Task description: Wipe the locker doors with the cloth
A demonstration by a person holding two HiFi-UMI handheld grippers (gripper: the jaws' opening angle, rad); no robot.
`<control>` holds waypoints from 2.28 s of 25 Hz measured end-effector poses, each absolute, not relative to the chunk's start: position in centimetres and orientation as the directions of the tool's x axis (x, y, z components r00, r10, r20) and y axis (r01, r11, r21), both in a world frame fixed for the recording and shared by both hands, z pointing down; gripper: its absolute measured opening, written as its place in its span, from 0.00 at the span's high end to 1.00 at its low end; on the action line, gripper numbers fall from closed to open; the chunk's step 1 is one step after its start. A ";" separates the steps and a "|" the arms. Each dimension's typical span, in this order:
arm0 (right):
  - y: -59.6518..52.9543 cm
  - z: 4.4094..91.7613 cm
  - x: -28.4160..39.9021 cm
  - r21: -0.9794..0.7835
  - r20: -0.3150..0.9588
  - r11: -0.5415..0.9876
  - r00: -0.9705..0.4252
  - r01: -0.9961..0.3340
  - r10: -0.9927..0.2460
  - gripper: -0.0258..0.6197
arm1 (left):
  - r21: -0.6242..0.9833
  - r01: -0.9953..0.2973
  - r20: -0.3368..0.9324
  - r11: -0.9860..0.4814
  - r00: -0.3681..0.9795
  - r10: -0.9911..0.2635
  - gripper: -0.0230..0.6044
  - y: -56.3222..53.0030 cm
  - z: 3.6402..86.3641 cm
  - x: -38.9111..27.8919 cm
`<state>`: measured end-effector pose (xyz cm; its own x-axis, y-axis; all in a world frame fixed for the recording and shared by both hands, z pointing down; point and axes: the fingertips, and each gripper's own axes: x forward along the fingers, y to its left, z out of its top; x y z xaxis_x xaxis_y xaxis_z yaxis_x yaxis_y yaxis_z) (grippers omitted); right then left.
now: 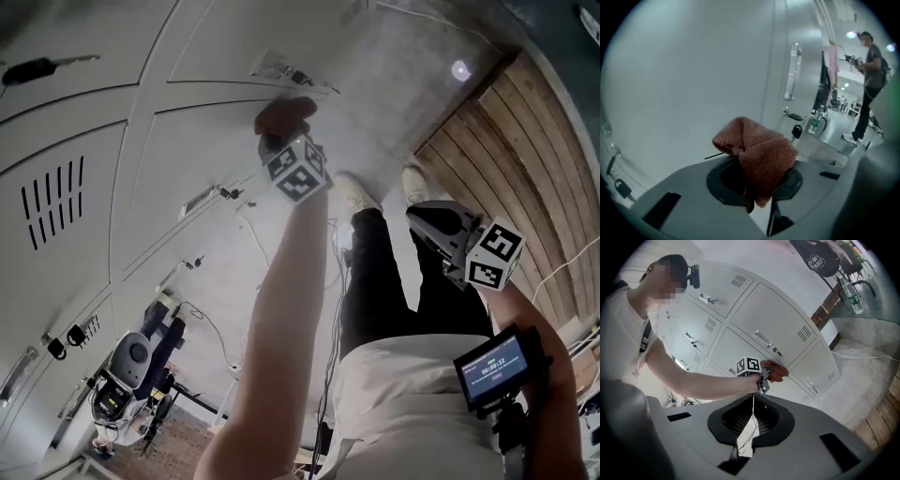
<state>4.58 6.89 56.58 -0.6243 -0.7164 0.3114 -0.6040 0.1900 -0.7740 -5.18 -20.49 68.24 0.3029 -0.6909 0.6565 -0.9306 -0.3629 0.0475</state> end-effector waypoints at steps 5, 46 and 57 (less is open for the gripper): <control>7.5 57.4 5.1 -0.763 0.345 0.170 -0.616 -0.623 -0.708 0.93 | 0.003 -0.913 0.688 -0.408 0.299 -0.662 0.85 -20.4 70.7 -4.5; 1.9 51.5 -1.4 -0.676 0.286 0.470 -0.790 -0.568 -0.542 0.93 | -0.105 -0.989 0.701 -0.103 0.000 -0.713 0.85 -13.2 61.3 -29.0; -1.3 44.9 1.6 -0.551 0.245 0.545 -0.747 -0.632 -0.618 0.93 | 0.005 -0.968 0.447 -0.250 0.226 -0.866 0.85 -11.8 45.7 -24.0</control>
